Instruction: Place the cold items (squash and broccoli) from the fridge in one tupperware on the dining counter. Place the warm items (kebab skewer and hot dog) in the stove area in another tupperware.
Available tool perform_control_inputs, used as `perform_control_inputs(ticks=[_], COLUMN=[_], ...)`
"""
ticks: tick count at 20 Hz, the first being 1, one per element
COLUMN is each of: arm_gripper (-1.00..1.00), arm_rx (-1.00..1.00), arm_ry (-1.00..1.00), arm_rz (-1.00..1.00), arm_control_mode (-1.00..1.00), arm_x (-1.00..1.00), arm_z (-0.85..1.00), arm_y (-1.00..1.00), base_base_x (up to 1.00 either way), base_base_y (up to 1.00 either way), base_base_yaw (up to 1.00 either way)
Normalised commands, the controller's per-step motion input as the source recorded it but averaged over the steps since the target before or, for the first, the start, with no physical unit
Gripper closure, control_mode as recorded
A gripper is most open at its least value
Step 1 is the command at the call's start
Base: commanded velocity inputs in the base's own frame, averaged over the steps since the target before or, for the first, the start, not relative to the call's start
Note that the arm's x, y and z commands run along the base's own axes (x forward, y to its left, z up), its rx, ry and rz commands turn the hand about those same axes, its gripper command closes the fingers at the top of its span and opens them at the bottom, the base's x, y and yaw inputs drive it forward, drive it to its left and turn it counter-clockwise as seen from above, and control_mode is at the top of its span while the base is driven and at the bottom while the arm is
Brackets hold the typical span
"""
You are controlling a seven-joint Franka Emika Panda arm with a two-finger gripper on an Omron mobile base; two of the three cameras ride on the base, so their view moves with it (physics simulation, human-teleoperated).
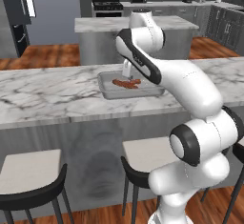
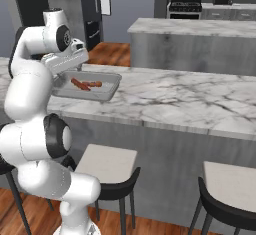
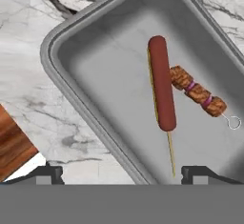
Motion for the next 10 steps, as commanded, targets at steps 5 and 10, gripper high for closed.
perform_control_inputs(ticks=[5,10], arm_gripper=[-1.0,-1.0], arm_rx=[0.09,0.11], arm_ry=[-0.04,-0.01], arm_rz=[-0.22,-0.3], arm_control_mode=[-1.0,-1.0], arm_x=[-0.76,-0.76], arm_z=[0.17,0.09], arm_y=[-0.01,-0.01], base_base_x=[0.0,0.0], base_base_y=[0.0,0.0], base_base_yaw=[0.0,0.0])
